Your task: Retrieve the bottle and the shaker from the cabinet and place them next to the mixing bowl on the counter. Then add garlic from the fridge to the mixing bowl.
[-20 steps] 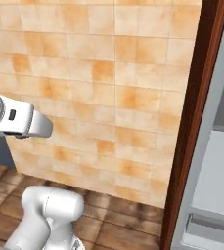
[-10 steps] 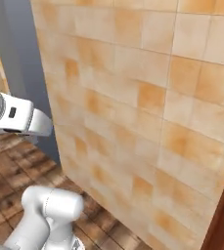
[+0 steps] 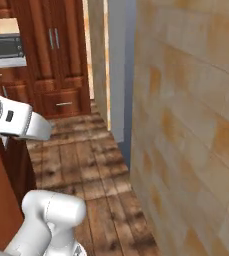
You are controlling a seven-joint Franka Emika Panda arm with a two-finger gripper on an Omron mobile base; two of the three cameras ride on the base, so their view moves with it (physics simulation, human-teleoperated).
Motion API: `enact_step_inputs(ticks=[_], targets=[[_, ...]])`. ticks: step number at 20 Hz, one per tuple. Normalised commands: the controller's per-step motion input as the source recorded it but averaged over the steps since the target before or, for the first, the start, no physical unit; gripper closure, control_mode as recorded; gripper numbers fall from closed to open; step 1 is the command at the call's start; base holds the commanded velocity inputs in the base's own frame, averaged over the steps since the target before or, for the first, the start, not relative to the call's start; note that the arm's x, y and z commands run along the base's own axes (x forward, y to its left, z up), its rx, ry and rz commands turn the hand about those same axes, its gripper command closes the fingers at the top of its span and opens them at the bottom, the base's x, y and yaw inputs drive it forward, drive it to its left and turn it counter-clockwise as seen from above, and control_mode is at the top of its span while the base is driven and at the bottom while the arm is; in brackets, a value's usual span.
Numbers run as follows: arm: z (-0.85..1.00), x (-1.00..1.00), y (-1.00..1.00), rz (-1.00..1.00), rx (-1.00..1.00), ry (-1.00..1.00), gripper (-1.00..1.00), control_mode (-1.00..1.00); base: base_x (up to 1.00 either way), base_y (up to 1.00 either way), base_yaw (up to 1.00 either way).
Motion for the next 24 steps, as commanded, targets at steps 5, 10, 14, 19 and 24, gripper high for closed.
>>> enact_step_inputs(ticks=[5, 10, 14, 19, 24], targets=[[0.00, 0.00, 0.00, 0.00, 0.00, 0.00, 1.00, 1.00, 0.25, -0.47, 0.85], [0.00, 0.00, 0.00, 0.00, 0.00, 0.00, 1.00, 1.00, 0.54, -0.66, 0.76], [0.00, 0.00, 0.00, 0.00, 0.00, 0.00, 1.00, 1.00, 0.97, -0.79, 0.49], [0.00, 0.00, 0.00, 0.00, 0.00, 0.00, 1.00, 1.00, 1.00, -0.74, 0.16], [0.00, 0.00, 0.00, 0.00, 0.00, 0.00, 1.00, 1.00, 1.00, -0.54, 0.16]])
